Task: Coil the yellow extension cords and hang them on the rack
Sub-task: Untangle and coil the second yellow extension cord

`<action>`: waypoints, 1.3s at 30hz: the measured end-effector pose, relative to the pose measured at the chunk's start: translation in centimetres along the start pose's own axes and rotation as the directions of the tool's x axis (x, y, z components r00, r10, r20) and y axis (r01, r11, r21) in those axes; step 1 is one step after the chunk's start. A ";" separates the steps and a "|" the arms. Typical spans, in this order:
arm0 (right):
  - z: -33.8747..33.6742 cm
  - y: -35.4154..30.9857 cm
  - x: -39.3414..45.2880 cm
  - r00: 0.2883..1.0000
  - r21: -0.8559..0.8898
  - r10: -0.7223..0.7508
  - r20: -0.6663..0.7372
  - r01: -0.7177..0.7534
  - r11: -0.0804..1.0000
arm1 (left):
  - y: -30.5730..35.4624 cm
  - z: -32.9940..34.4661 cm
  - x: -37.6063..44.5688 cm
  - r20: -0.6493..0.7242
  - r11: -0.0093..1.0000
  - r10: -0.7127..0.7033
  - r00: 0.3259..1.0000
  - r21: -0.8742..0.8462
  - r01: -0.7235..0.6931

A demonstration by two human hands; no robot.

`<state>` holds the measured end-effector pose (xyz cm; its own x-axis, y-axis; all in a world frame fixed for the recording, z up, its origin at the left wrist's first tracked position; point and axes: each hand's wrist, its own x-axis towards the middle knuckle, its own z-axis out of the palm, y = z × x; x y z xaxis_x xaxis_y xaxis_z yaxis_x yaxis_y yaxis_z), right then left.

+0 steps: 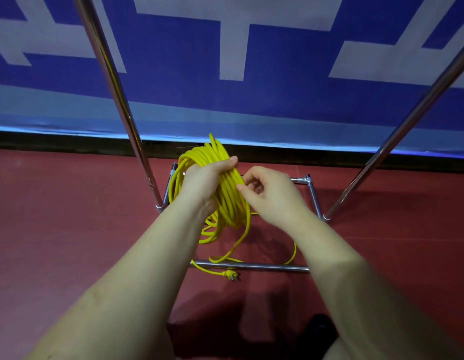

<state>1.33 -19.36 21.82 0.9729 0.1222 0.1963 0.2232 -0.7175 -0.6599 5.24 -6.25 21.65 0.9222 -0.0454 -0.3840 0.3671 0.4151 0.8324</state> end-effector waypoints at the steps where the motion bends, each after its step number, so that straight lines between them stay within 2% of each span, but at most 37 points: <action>1: -0.1 -0.2 -0.1 1.000 0.010 0.007 0.018 -0.007 1.000 | 0.1 0.0 -0.2 -0.023 1.000 0.021 1.000 -0.003 -0.021; 5: -0.8 0.0 -0.6 0.996 -0.003 0.065 0.061 -0.065 0.998 | 1.9 -1.1 -0.5 -0.080 0.996 0.029 0.996 -0.085 -0.036; 6: -0.9 0.1 -0.8 0.993 0.042 0.108 0.055 -0.111 0.993 | 2.6 -1.6 -0.4 -0.087 0.991 0.010 0.996 -0.129 -0.021; 8: -0.9 -0.1 -1.1 0.985 0.246 0.160 0.062 -0.170 0.954 | 3.5 -2.5 -0.3 -0.105 0.985 0.019 0.994 -0.167 -0.036; 9: -0.7 -0.3 -1.2 0.986 0.323 0.153 0.072 -0.169 0.931 | 3.7 -2.7 -0.3 -0.110 0.987 0.041 0.993 -0.153 -0.058; 11: 0.0 -0.9 -1.5 0.989 0.370 0.121 0.086 -0.144 0.918 | 3.5 -2.5 -0.9 -0.103 0.991 0.076 0.992 -0.105 -0.087; 15: 0.8 -1.7 -1.6 0.997 0.353 0.075 0.026 -0.080 0.932 | 2.4 -1.6 -1.6 -0.063 0.996 0.019 0.998 -0.088 -0.024; 19: 0.6 -1.9 -1.4 0.998 0.208 0.034 -0.061 -0.021 0.978 | 2.1 -1.1 -2.0 -0.027 0.995 -0.020 0.999 -0.103 0.017; 22: 0.0 -2.3 -1.6 1.000 0.136 0.016 0.026 -0.020 0.991 | 2.0 -1.2 -2.2 -0.016 0.995 0.002 1.000 -0.102 -0.004; 25: -0.7 -3.0 -1.9 0.973 0.311 0.062 0.224 -0.132 0.941 | 2.0 -1.3 -2.3 -0.022 0.996 0.007 1.000 -0.089 -0.009; 27: -1.1 -2.3 -2.3 0.884 0.305 0.099 0.457 -0.260 0.916 | 2.2 -1.4 -2.6 -0.034 0.994 0.009 0.999 -0.113 -0.013; 28: -1.3 -1.7 -2.6 0.808 0.219 0.126 0.576 -0.301 0.928 | 2.4 -1.5 -2.7 -0.043 0.991 0.008 0.999 -0.130 -0.014; 29: -1.4 -1.0 -3.0 0.715 0.070 0.169 0.679 -0.292 0.954 | 2.6 -1.6 -2.7 -0.053 0.989 0.006 0.999 -0.145 -0.013; 30: -1.6 -0.3 -3.3 0.618 -0.133 0.241 0.748 -0.217 0.967 | 2.9 -1.9 -2.7 -0.061 0.988 0.005 0.998 -0.157 -0.015; 31: -1.7 0.5 -3.6 0.530 -0.303 0.322 0.785 -0.126 0.945 | 3.2 -2.1 -2.7 -0.071 0.986 0.011 0.997 -0.164 -0.022; 32: -1.7 1.1 -3.8 0.479 -0.398 0.383 0.790 -0.075 0.914 | 3.4 -2.4 -2.7 -0.080 0.986 0.025 0.996 -0.164 -0.038; 33: -1.8 1.6 -4.0 0.482 -0.435 0.414 0.772 -0.074 0.897 | 3.6 -2.6 -2.8 -0.094 0.986 0.046 0.995 -0.155 -0.060; 34: -2.1 2.0 -3.9 0.515 -0.425 0.429 0.742 -0.134 0.895 | 3.8 -2.7 -2.9 -0.115 0.986 0.075 0.991 -0.137 -0.091; 37: -3.0 3.2 -3.7 0.655 -0.223 0.467 0.595 -0.423 0.878 | 4.0 -3.3 -3.0 -0.188 0.977 0.198 0.962 -0.037 -0.209; 39: -3.8 3.6 -3.6 0.714 -0.098 0.486 0.505 -0.512 0.853 | 3.8 -4.0 -2.7 -0.203 0.958 0.286 0.936 0.081 -0.275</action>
<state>-1.55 -25.01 21.49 0.8330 0.0849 -0.5467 -0.3133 -0.7421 -0.5926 3.64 -0.94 24.29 0.9438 0.2610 -0.2027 0.1079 0.3363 0.9356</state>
